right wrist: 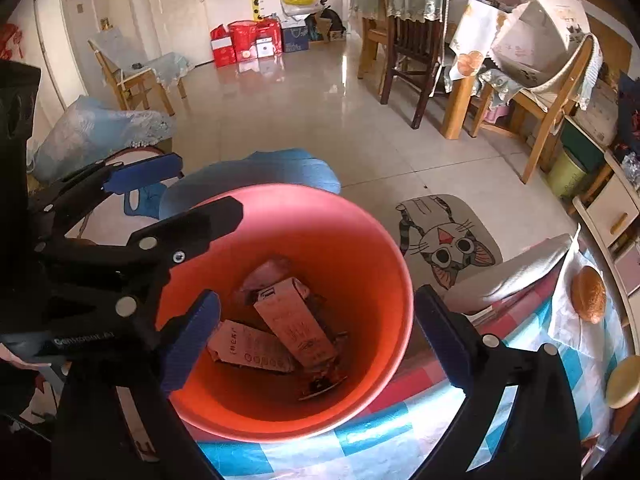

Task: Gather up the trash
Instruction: 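Carry the bottle and carton over the pink basin and release both, then return both open grippers to the table near the plastic bottle and bags, then grasp the white plastic bottle with the left gripper while the right grasps the white bag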

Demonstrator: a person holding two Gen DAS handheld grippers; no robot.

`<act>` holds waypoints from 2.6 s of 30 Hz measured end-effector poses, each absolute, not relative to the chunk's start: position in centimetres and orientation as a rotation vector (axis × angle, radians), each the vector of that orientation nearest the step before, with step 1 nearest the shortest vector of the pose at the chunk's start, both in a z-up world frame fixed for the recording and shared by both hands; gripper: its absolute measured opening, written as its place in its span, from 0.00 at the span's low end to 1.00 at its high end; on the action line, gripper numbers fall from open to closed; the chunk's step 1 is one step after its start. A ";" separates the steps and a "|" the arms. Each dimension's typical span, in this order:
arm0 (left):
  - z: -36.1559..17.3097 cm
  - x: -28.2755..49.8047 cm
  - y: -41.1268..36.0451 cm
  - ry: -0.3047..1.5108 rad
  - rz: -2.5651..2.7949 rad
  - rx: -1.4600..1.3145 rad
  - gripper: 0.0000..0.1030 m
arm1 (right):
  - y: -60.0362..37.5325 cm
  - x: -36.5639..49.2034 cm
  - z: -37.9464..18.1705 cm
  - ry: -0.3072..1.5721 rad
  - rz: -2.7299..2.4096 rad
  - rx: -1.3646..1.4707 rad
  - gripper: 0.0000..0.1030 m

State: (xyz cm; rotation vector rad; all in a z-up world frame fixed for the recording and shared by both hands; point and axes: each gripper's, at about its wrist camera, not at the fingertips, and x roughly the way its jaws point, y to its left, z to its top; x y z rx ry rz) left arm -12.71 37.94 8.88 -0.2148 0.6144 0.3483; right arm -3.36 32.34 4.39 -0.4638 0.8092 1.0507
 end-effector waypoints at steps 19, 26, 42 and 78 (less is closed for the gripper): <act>15.6 -12.2 24.3 0.483 0.224 -0.089 0.91 | 2.2 -5.3 10.4 0.631 0.591 -0.085 0.95; 11.6 -6.5 10.5 0.536 0.006 -0.059 0.91 | -14.0 -6.9 7.0 0.667 0.339 0.031 0.95; 3.9 0.6 0.1 0.648 -0.095 0.066 0.88 | -19.3 1.1 0.3 0.775 0.362 0.184 0.95; 1.2 3.4 -1.5 0.782 -0.176 0.122 0.88 | -18.3 6.4 -3.1 0.899 0.408 0.344 0.55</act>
